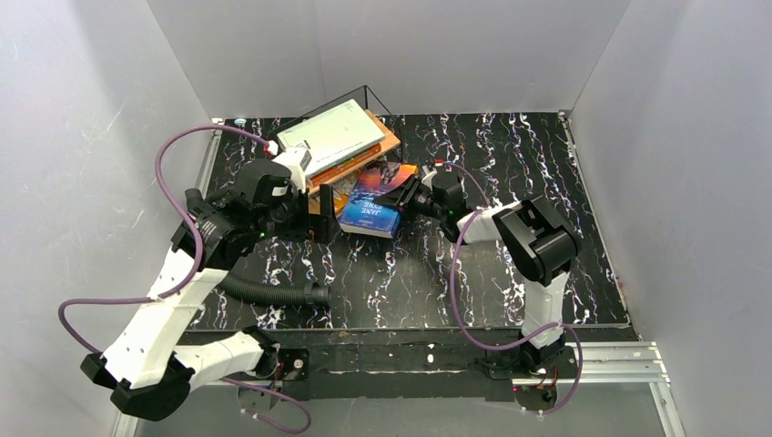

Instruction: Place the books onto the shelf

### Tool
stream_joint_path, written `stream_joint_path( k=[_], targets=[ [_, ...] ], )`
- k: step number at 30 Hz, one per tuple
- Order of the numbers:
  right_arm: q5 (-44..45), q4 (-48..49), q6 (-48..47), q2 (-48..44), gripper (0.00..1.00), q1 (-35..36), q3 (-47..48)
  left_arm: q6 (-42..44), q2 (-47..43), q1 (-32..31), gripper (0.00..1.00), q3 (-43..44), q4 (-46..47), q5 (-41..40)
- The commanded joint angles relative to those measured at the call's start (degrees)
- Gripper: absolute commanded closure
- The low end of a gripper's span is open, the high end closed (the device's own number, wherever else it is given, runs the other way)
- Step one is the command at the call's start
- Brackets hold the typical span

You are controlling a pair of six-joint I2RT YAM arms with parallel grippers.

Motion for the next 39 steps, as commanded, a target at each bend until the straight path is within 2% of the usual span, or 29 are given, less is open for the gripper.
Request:
stream_joint_path(
  k=[1,13,18,21,27,32,39],
  targets=[
    [7.35,12.75,1.01,-0.25,0.99,2.12,6.61,0.76,-1.30,0.37,0.02,1.37,-3.25,-1.86],
    [8.10,16.99,6.63,5.38,0.99,3.69,12.87,0.20,-2.11,0.37,0.02,0.73,-3.61,-1.89],
    [10.27,15.49,7.31,8.20,0.99,4.41,16.11,-0.27,-1.94,0.38,0.02,0.76,-3.43,-1.14],
    [13.83,12.80,6.42,9.21,0.99,5.34,18.01,-0.07,-1.80,0.37,0.02,1.06,-3.58,-1.27],
    [29.53,11.16,4.49,8.92,0.99,8.90,17.33,0.14,-1.93,0.37,0.02,1.62,-4.16,-1.39],
    [31.54,10.56,5.34,11.43,0.99,9.95,20.66,0.13,-2.27,0.37,0.02,1.90,-4.80,-1.58],
    [34.58,2.74,7.48,14.46,0.99,11.03,26.57,0.15,-2.94,0.37,0.02,1.61,-5.37,-2.08]
  ],
)
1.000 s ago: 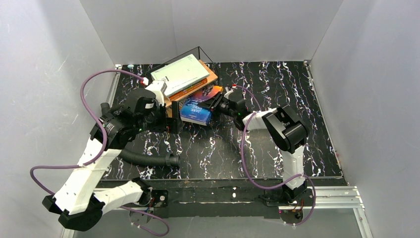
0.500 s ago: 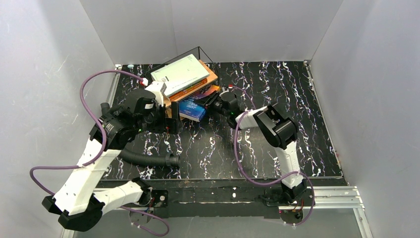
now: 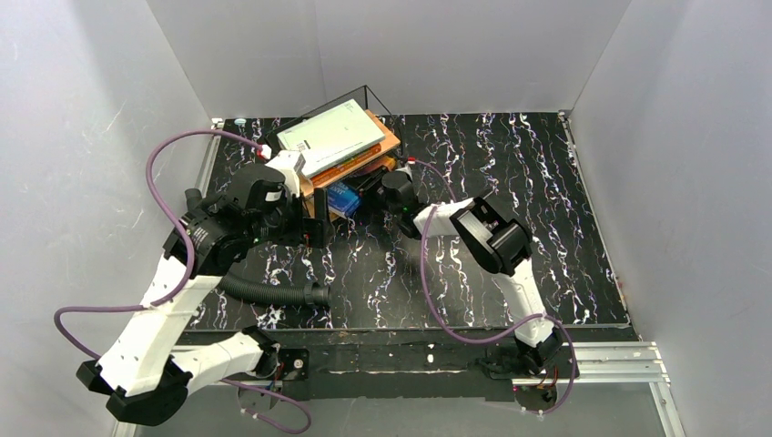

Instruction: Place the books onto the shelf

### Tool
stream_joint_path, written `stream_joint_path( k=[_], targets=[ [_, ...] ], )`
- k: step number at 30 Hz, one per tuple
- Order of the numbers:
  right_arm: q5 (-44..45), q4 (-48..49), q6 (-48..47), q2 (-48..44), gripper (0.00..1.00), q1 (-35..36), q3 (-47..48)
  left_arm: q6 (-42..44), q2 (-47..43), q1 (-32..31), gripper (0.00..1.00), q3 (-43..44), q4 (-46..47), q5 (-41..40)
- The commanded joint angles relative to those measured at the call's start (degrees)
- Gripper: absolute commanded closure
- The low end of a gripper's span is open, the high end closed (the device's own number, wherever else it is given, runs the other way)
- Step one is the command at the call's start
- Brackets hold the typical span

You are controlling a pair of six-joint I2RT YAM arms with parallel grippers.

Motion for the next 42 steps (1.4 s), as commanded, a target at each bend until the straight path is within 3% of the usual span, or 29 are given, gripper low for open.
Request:
stream_joint_path(
  k=[1,2,3,7,9,22,23,25,28,32,34,35,36,42],
  targets=[
    [5.62,3.96,2.56,-0.01,0.99,0.42,6.88,0.22,-1.27,0.26,0.02,1.66,-3.54,-1.20],
    [5.91,3.46,3.41,0.58,0.99,0.49,7.21,0.22,-1.35,0.26,0.02,1.70,-3.77,-1.27],
    [5.44,3.01,3.99,1.00,0.89,0.49,7.62,0.22,-1.41,0.26,0.02,1.68,-3.93,-1.42],
    [4.15,1.22,5.03,0.55,0.34,0.57,7.39,0.33,-1.71,0.30,0.02,1.79,-4.31,-1.71],
    [3.90,0.21,4.43,-0.75,0.23,0.57,6.52,0.31,-1.72,0.26,0.02,1.82,-4.23,-1.64],
    [0.38,-0.01,3.01,-6.26,0.14,0.83,-1.51,-0.34,-1.36,0.27,0.02,0.55,-2.77,-0.57],
    [0.28,-0.28,2.56,-6.48,0.15,0.83,-1.67,-0.39,-1.41,0.26,0.02,0.43,-2.63,-0.59],
    [0.02,-0.77,1.87,-6.73,0.32,0.87,-1.86,-0.37,-1.41,0.26,0.02,0.31,-2.58,-0.56],
    [-0.61,-0.97,1.79,-6.46,0.45,0.87,-1.95,-0.37,-1.26,0.27,0.02,0.30,-2.49,-0.52],
    [-1.88,-2.08,1.63,-6.26,0.49,0.92,-1.22,-0.15,-1.11,0.26,0.02,0.48,-2.47,-0.41],
    [-2.31,-2.28,1.10,-6.26,0.68,0.88,-0.45,-0.08,-1.16,0.26,0.02,0.46,-2.47,-0.54],
    [-2.41,-2.63,0.96,-6.19,0.87,0.89,-0.05,-0.07,-1.19,0.26,0.02,0.36,-2.43,-0.58],
    [-2.33,-3.26,0.99,-6.13,0.99,0.92,0.49,-0.05,-1.19,0.26,0.02,0.32,-2.47,-0.53],
    [-1.68,-3.57,2.72,-4.29,0.99,0.92,3.85,0.04,-1.32,0.26,0.02,0.39,-2.62,-0.59]
  ],
)
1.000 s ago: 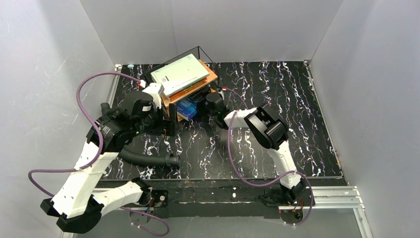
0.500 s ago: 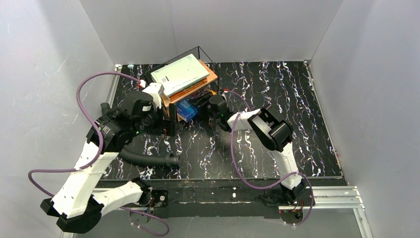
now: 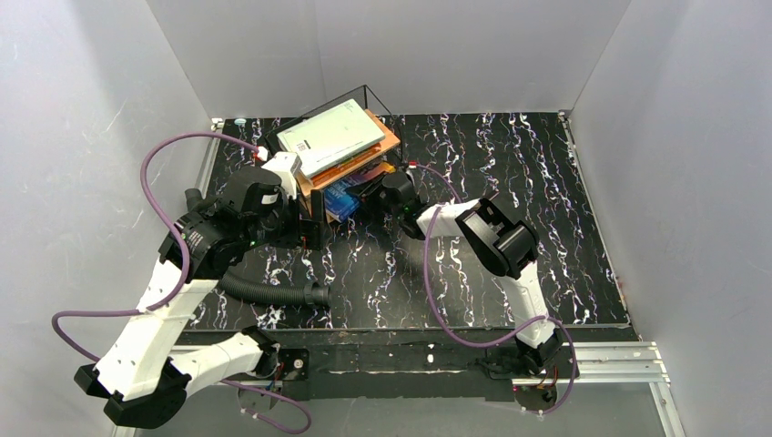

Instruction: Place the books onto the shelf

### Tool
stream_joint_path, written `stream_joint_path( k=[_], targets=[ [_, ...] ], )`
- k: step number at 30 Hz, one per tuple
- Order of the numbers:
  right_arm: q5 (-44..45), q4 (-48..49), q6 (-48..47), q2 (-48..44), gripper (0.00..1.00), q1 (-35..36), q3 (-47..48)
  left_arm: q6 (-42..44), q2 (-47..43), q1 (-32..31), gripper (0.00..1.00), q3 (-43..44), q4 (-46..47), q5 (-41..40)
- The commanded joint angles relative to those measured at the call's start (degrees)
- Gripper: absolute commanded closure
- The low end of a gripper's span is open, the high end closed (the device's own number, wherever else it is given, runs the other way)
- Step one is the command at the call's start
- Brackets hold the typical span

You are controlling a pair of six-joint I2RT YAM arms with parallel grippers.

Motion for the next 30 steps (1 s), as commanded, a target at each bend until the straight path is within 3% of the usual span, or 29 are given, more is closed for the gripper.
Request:
stream_joint_path(
  k=[1,9,13,23,30],
  targets=[
    [0.28,5.26,1.25,-2.03,0.99,0.42,5.32,0.01,-0.31,0.27,0.02,0.44,-1.75,-0.21],
    [3.08,2.38,2.73,0.32,0.96,0.37,10.97,-0.07,-0.62,0.26,0.02,0.18,-1.90,-0.37],
    [0.72,0.87,2.39,1.29,0.70,0.33,12.29,-0.12,-0.58,0.26,0.02,0.15,-2.12,-0.36],
    [0.07,0.35,2.84,-4.43,0.22,0.33,3.84,-1.07,-0.21,0.26,0.02,-0.95,-1.26,0.70],
    [-0.90,-1.43,2.87,-5.27,0.20,0.41,2.26,-1.79,-0.20,0.26,0.02,-1.63,-0.82,1.41]
  ],
)
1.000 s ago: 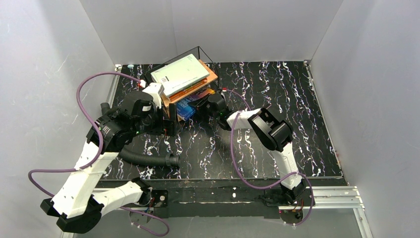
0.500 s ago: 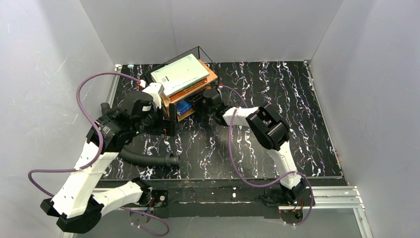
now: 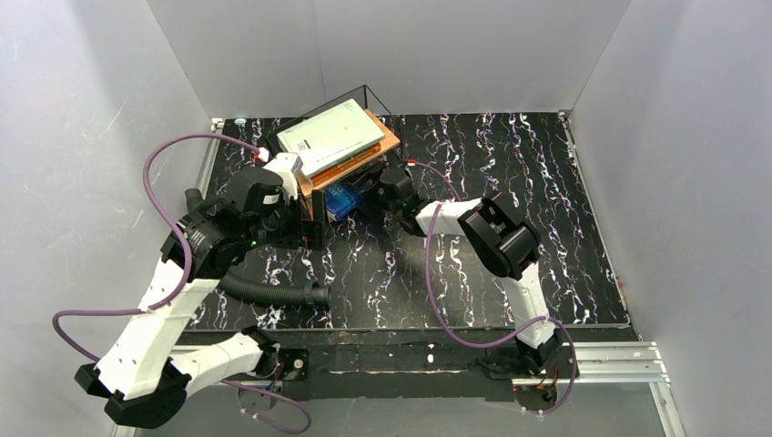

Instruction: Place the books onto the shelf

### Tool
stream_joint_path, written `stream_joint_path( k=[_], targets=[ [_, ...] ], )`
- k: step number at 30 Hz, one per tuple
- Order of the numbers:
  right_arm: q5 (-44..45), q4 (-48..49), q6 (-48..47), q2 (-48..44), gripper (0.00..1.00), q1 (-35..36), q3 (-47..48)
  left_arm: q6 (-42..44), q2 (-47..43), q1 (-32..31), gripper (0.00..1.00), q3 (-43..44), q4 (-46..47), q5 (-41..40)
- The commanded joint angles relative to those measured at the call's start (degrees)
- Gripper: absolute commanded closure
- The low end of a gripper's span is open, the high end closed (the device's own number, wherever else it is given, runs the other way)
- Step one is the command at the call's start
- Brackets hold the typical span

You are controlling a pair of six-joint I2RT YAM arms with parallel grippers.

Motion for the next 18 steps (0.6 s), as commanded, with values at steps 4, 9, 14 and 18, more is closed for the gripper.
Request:
stream_joint_path(
  k=[4,9,14,18],
  targets=[
    [-0.46,0.99,-1.40,-5.51,0.20,0.27,-1.92,-0.41,-0.30,0.26,0.02,-1.00,-1.09,0.32],
    [0.23,0.78,-2.66,-6.90,0.30,0.42,-4.45,-0.32,-0.17,0.26,0.02,-1.07,-0.83,0.38],
    [-0.57,2.17,-3.38,-6.25,0.57,0.41,-4.43,-0.32,-0.18,0.26,0.02,-1.05,-0.64,0.61],
    [-1.56,3.69,-3.01,-5.36,0.86,0.43,-3.84,-0.14,-0.48,0.26,0.02,-1.06,-0.80,0.50]
  ],
)
